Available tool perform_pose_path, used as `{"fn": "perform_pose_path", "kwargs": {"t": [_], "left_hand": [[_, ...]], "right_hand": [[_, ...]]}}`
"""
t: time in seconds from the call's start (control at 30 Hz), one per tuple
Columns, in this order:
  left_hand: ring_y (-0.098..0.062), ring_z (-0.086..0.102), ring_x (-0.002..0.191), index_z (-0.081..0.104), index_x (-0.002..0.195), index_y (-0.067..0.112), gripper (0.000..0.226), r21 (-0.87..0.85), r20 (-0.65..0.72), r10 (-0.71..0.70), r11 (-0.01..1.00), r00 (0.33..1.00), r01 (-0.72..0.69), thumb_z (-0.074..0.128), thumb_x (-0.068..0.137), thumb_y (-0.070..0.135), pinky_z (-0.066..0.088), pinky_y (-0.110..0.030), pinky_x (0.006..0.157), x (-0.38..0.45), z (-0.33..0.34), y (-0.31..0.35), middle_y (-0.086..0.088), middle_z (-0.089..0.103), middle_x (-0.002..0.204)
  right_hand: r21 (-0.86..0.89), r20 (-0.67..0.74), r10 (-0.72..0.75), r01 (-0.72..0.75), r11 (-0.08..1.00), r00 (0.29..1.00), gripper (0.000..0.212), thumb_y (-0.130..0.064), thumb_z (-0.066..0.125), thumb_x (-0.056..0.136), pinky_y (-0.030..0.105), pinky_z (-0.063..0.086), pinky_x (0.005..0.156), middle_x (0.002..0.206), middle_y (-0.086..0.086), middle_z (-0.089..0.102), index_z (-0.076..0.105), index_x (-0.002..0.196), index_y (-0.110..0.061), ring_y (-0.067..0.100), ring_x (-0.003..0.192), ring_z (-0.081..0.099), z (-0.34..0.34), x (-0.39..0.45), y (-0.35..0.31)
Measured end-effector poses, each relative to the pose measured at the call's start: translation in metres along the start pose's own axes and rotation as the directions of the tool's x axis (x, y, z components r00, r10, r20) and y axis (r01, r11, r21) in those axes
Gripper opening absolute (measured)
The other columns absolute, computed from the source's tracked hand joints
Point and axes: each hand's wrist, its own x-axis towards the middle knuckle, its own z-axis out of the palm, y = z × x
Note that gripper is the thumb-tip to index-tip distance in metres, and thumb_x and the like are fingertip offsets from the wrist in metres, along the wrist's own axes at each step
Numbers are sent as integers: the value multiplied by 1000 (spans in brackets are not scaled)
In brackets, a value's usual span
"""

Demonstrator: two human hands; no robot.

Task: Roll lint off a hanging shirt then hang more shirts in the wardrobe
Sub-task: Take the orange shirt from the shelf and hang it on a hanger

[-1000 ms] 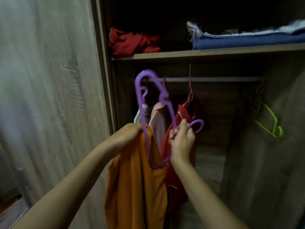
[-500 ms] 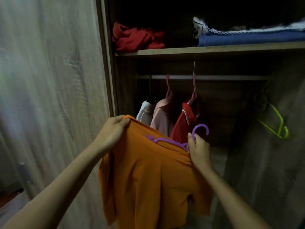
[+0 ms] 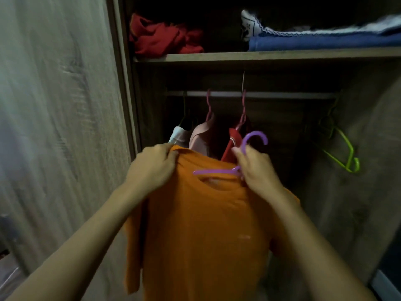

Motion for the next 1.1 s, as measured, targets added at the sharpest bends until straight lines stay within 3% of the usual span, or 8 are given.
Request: {"fn": "perform_pose_path", "kwargs": {"t": [0.13,0.27,0.47,0.57,0.7,0.9,1.0,1.1], "left_hand": [[-28,61,90,64,95,20,26,-17,102,101,995,990,-100,40,99,31,48,-42,79,-3,-2,2,-6,67,92],[-20,57,69,59,81,19,32,-107,75,116,988,990,-108,37,100,32,46,-38,67,-6,17,21,2,55,68],[-4,53,114,58,123,35,53,-283,476,144,959,868,-4,38,87,68,37,-24,98,-3,4,11,16,56,122],[8,58,102,59,112,45,43,-345,518,248,936,819,-65,45,81,72,43,-11,86,-9,-4,-5,22,63,114],[-5,67,93,63,109,25,33,-322,574,261,943,776,-79,45,92,46,55,-29,89,-14,7,-14,7,70,104],[-13,63,72,62,88,19,45,-337,326,307,921,894,-194,33,92,53,54,-35,75,-24,37,-1,-2,67,80],[-11,59,67,59,82,16,39,-337,176,307,912,935,-236,37,97,44,49,-31,70,-24,56,12,-1,62,71],[-8,55,63,55,75,20,34,-346,60,311,898,949,-272,39,99,38,44,-24,66,-22,77,27,6,55,63]], "right_hand": [[-28,81,-11,13,1000,997,18,-30,42,102,45,54,65,77,12,64,57,92,-26,28,66,66,-7,1,-5],[-175,279,-194,249,953,940,29,-38,39,100,46,50,66,78,10,63,56,101,-14,30,71,62,26,-13,-30],[4,38,-165,165,986,986,31,-34,48,98,25,37,53,59,2,55,49,73,-15,15,55,55,-1,7,-16],[-14,-6,-178,178,984,984,34,-34,48,98,20,34,47,56,1,52,46,70,-16,12,50,52,-12,14,-6],[-8,-27,-176,176,984,984,35,-34,46,99,19,35,45,53,-5,45,40,65,-28,8,46,48,-23,21,2],[3,-29,-53,53,999,998,27,-38,51,96,30,51,70,87,4,57,54,86,-13,13,75,58,-25,24,20],[65,-353,29,-7,998,935,27,-24,66,88,20,48,83,116,-4,47,53,111,-18,5,99,53,-15,-4,25],[119,-508,43,21,993,861,18,-17,65,88,10,46,66,94,0,55,52,97,-25,-4,77,53,8,-55,15]]}}
